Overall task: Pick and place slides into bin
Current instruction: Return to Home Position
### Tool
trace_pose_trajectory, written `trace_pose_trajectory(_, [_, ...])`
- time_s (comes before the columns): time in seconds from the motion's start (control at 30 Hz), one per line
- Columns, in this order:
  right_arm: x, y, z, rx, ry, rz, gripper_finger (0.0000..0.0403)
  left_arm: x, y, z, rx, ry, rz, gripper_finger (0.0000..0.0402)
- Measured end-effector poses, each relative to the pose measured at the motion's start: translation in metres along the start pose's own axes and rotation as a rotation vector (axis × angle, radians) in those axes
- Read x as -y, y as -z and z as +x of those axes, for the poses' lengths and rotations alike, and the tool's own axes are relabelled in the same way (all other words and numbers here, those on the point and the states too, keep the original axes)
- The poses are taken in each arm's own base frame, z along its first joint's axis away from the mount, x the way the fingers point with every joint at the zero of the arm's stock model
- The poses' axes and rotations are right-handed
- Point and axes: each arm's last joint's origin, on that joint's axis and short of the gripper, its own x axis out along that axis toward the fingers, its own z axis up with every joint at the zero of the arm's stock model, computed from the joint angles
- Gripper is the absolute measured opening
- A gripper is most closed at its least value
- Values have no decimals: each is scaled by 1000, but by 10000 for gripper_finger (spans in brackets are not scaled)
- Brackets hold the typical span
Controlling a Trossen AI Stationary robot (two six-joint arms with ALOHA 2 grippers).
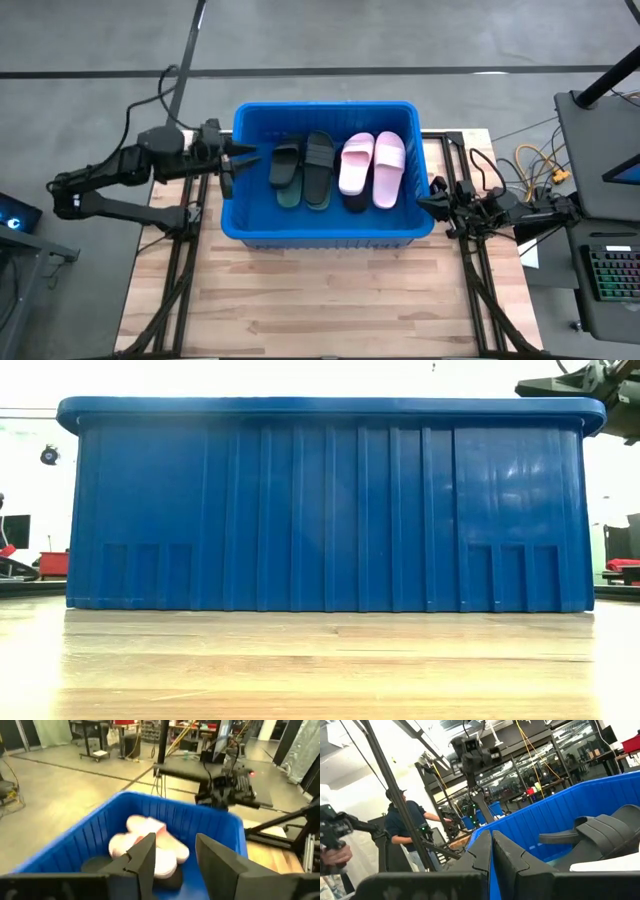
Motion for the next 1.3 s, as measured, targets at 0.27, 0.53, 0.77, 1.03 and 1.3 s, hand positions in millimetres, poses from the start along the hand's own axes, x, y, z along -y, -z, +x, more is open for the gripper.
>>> trace_pose_trajectory(0.27, [1,0,0,7,23,37,8,-6,57,-10,72,107,-173,80])
trace_pose_trajectory(0.53, [1,0,0,9,29,87,8,-13,99,-21,253,169,-205,28])
trace_pose_trajectory(0.77, [1,-1,0,20,44,148,8,-18,119,-40,356,207,-211,3])
trace_pose_trajectory(1.03, [1,0,0,9,42,31,8,-25,139,-60,438,223,-222,0])
trace_pose_trajectory(1.3, [2,1,0,2,42,-95,8,-29,158,-70,521,227,-193,0])
